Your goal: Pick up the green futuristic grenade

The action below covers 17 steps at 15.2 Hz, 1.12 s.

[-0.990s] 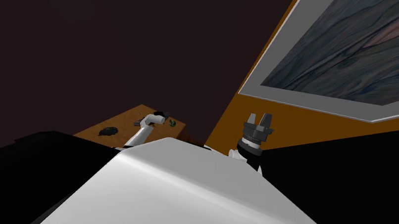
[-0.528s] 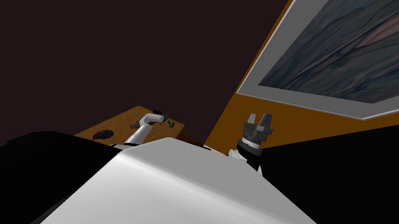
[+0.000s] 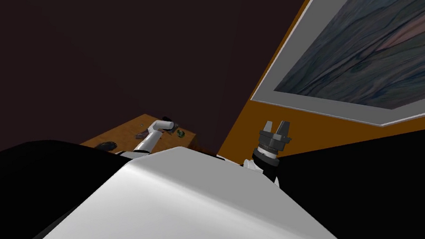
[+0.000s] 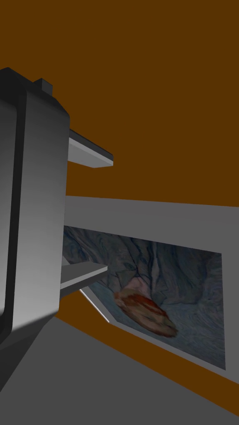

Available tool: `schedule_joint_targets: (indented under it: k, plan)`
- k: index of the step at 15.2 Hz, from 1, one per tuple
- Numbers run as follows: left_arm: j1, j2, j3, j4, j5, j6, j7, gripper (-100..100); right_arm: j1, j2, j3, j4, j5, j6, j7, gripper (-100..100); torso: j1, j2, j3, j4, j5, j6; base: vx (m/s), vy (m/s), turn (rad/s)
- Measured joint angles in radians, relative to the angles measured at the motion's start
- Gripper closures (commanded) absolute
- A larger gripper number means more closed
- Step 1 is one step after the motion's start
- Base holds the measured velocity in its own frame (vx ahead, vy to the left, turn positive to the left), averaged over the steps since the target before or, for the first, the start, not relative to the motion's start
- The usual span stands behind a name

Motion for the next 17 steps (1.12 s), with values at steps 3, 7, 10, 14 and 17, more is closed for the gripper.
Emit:
schedule_joint_targets:
  k: [3,7,10,14,17]
  plan:
    - [-0.022,0.004,0.011,0.038,0.019,0.056,-0.015,-100,0.0,0.0,0.0,0.0,0.0,0.0,0.0,0,0.0,0.0,0.0,0.0,0.0,0.0,0.016,0.006,-0.057]
    - [-0.037,0.007,0.025,0.068,0.042,0.13,-0.032,-100,0.0,0.0,0.0,0.0,0.0,0.0,0.0,0,0.0,0.0,0.0,0.0,0.0,0.0,0.017,0.004,-0.045]
    - [-0.05,0.011,0.035,0.096,0.058,0.173,-0.046,-100,0.0,0.0,0.0,0.0,0.0,0.0,0.0,0,0.0,0.0,0.0,0.0,0.0,0.0,0.013,0.005,-0.039]
    - [-0.069,0.012,0.046,0.128,0.077,0.233,-0.06,-100,0.0,0.0,0.0,0.0,0.0,0.0,0.0,0,0.0,0.0,0.0,0.0,0.0,0.0,0.012,0.005,-0.039]
    - [-0.068,0.009,0.046,0.157,0.076,0.215,-0.061,-100,0.0,0.0,0.0,0.0,0.0,0.0,0.0,0,0.001,0.002,0.001,0.0,0.0,0.0,-0.012,0.02,-0.119]
